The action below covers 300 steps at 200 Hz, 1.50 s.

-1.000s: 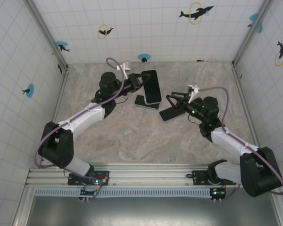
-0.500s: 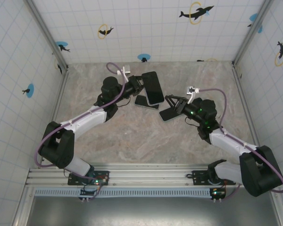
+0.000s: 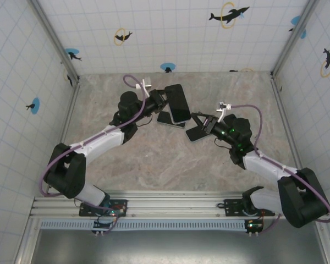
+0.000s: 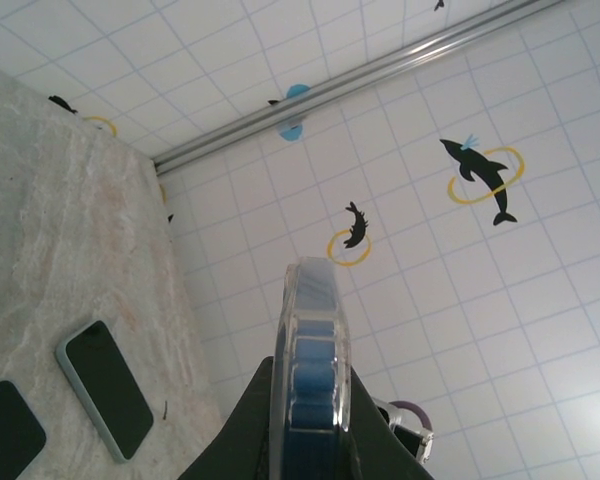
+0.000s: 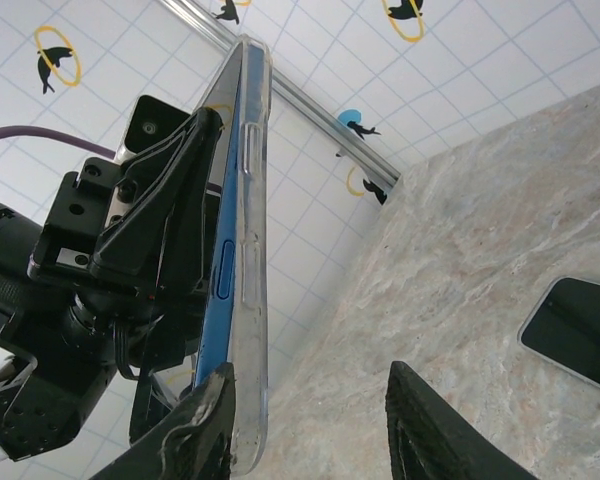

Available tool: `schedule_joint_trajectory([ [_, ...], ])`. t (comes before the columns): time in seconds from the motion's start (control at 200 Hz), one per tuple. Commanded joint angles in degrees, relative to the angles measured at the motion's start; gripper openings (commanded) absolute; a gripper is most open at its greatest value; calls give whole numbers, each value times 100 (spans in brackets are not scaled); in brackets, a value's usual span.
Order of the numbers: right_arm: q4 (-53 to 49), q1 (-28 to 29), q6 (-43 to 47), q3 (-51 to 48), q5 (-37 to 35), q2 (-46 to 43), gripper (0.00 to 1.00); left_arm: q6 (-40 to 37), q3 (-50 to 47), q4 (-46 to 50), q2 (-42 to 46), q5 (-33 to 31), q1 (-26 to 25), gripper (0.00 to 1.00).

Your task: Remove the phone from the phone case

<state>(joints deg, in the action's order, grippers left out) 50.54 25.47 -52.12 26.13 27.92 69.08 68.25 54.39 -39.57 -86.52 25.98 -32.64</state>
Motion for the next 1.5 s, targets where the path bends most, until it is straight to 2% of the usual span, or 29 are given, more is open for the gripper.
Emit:
schedule_joint_trajectory([
  [0.0,254,139,-64,-70,205,68,42,282,-58,-657,259,-235,-91,0],
  [0.531,521,257,-709,-167,235,264,42,657,-26,-1065,103,-664,-216,0],
  [0.961,1486,397,-1876,23,21,609,41,1037,-53,-1744,-325,-885,-363,0],
  [1.226,1934,397,-2289,48,-111,756,33,1139,-41,-2081,-603,-833,-432,0],
  [1.346,2017,372,-2359,76,-153,778,25,1136,-69,-2054,-611,-810,-430,0],
  [1.496,2258,335,-2549,74,-203,881,15,950,-104,-1822,-562,-770,-427,19],
])
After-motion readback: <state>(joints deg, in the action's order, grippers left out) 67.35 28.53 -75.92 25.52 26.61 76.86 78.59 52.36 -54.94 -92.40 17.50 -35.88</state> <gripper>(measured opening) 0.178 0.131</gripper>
